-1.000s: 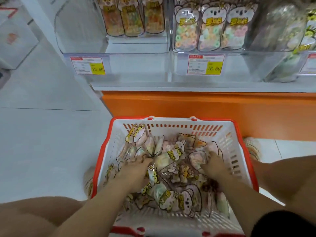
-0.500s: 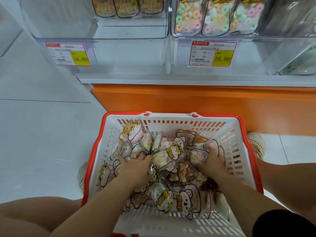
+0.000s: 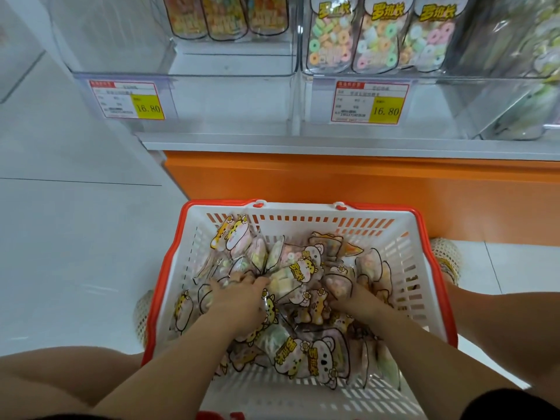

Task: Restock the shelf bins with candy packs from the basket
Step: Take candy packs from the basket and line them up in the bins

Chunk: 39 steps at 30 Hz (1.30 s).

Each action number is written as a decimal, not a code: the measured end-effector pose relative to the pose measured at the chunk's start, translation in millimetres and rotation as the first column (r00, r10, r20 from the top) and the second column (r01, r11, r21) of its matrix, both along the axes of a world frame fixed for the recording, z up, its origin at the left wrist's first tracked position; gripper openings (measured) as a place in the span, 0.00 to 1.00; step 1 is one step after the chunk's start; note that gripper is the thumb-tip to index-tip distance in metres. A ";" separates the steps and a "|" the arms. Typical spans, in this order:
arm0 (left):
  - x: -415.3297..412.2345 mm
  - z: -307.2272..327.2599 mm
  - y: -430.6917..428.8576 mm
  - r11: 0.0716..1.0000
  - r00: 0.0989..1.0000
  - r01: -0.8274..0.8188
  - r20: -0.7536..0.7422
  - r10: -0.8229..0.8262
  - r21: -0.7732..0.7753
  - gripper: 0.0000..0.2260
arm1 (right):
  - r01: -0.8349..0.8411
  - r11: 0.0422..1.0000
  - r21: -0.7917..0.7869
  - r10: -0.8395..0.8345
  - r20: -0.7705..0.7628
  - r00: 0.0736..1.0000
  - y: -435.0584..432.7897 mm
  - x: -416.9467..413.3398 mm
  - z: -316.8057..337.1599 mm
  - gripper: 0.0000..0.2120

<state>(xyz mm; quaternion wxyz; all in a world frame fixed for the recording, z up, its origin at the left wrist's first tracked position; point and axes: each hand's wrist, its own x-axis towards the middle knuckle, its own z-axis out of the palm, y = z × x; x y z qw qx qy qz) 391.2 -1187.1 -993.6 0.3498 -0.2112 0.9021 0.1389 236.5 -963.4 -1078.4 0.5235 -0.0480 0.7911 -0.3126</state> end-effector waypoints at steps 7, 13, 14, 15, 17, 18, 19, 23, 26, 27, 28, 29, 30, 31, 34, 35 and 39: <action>0.0 8.8 -0.6 1.000 1.000 0.020 -0.001 -0.020 0.023 0.28 | -0.184 0.981 0.054 0.192 -0.253 0.948 10.1 -6.8 50.9 0.08; -7.8 23.5 0.5 1.000 1.000 0.019 0.008 -0.019 -0.004 0.32 | -0.300 0.951 0.072 0.307 -0.288 0.907 8.0 -52.3 173.0 0.28; -13.6 30.3 1.2 1.000 0.999 -0.011 -0.037 0.012 0.014 0.33 | -0.339 0.939 0.061 0.341 -0.298 0.891 7.0 -53.7 195.5 0.31; -20.7 39.5 2.4 0.996 0.989 -0.057 -0.131 0.066 0.072 0.33 | -0.390 0.918 0.073 0.393 -0.310 0.866 6.8 -54.3 212.0 0.34; -35.3 66.8 6.8 0.943 0.904 -0.141 -0.349 0.246 0.300 0.33 | -0.485 0.871 0.082 0.482 -0.336 0.809 6.2 -50.2 240.3 0.38; -41.3 84.8 10.4 0.886 0.836 -0.155 -0.420 0.354 0.437 0.32 | -0.505 0.861 0.056 0.490 -0.350 0.798 5.5 -46.3 252.2 0.37; -44.9 100.7 12.8 0.826 0.784 -0.148 -0.444 0.433 0.543 0.32 | -0.499 0.866 0.019 0.474 -0.348 0.809 5.7 -44.0 258.4 0.34; -40.7 147.4 17.9 0.696 0.770 -0.068 -0.406 0.492 0.715 0.32 | -0.253 0.926 -0.279 0.203 -0.196 0.959 1.0 -33.9 269.7 0.27; -29.4 160.1 22.0 0.713 0.706 -0.060 -0.475 0.524 0.698 0.33 | 0.003 0.848 -0.529 -0.007 -0.005 1.000 -10.6 -20.1 279.9 0.17; -27.0 162.8 23.1 0.725 0.677 -0.067 -0.503 0.538 0.685 0.32 | 0.065 0.807 -0.587 -0.034 0.063 0.997 -14.0 -16.8 283.4 0.16; -24.5 166.6 23.8 0.731 0.649 -0.071 -0.525 0.550 0.679 0.30 | 0.098 0.771 -0.629 -0.022 0.126 0.992 -16.6 -12.3 290.4 0.16; -23.2 170.1 22.5 0.729 0.631 -0.074 -0.534 0.562 0.680 0.28 | 0.122 0.745 -0.656 -0.004 0.179 0.984 -18.5 -11.1 294.7 0.16; -22.7 176.2 22.5 0.721 0.621 -0.072 -0.535 0.573 0.689 0.25 | 0.141 0.732 -0.667 0.007 0.214 0.977 -20.0 -10.1 299.8 0.18; -22.0 181.9 22.1 0.705 0.614 -0.072 -0.526 0.589 0.705 0.22 | 0.167 0.732 -0.660 -0.002 0.242 0.970 -21.1 -9.2 304.0 0.20; -21.6 201.2 23.8 0.643 0.573 -0.078 -0.493 0.654 0.762 0.16 | 0.277 0.722 -0.634 -0.087 0.314 0.945 -26.6 -7.2 312.1 0.20; -21.9 206.0 23.1 0.630 0.552 -0.083 -0.490 0.674 0.772 0.14 | 0.316 0.703 -0.637 -0.115 0.337 0.935 -28.3 -5.5 313.5 0.19; -20.7 219.9 7.0 0.473 0.392 -0.136 -0.391 0.833 0.871 0.04 | 0.497 0.554 -0.668 -0.350 0.354 0.867 -27.1 -14.5 316.2 0.11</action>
